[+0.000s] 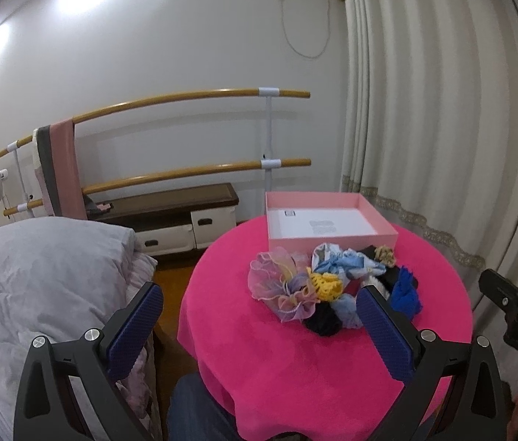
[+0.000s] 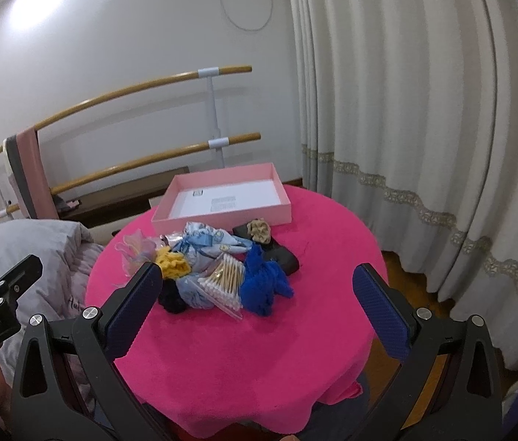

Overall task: Organize soft objects
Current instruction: 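Reach the left tool to the lilac scrunchie while the right tool reaches the blue sock, then close the left tool on the lilac scrunchie while the right tool grips the blue sock, then carry both items over the pink box and open both tools to drop them, then lift both tools away from the box back toward the pile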

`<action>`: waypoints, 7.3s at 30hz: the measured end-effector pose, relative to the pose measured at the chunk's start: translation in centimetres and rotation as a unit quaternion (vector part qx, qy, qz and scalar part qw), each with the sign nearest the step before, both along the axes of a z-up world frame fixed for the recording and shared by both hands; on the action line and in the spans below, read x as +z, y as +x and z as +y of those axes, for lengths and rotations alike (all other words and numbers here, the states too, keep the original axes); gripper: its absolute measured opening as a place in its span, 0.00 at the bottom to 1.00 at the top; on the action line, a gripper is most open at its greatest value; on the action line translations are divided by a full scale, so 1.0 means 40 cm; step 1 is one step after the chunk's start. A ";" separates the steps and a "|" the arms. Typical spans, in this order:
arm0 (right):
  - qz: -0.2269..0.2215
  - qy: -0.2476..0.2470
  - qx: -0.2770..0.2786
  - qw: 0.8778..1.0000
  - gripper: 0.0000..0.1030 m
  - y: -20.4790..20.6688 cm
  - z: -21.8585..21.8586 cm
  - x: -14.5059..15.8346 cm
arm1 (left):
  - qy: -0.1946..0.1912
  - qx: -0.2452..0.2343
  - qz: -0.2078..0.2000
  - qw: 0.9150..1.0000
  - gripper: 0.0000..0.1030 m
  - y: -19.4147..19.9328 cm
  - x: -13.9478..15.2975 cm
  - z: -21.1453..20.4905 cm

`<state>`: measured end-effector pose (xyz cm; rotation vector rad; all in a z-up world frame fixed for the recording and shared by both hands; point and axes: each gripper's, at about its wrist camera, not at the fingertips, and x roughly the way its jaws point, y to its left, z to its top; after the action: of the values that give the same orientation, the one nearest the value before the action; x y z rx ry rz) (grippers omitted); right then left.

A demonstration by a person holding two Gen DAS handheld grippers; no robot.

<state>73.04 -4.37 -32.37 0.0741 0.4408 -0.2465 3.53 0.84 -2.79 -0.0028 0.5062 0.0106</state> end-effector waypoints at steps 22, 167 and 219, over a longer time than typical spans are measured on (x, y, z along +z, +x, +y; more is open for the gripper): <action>0.107 0.031 -0.010 0.994 1.00 0.227 -0.097 -0.163 | -0.020 -0.022 0.093 0.995 1.00 0.342 -0.180 0.010; 0.187 0.141 0.096 0.968 1.00 1.183 -0.373 -0.104 | -0.030 -0.071 0.174 0.982 0.98 1.577 -0.080 -0.225; 0.003 0.057 0.055 0.997 1.00 0.313 -0.200 0.103 | -0.010 -0.051 0.013 0.999 1.00 0.462 0.042 -0.049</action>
<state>85.57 -12.39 -28.26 0.1607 0.4642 -0.1131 22.02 -1.12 -1.10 0.0027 0.5323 -0.0937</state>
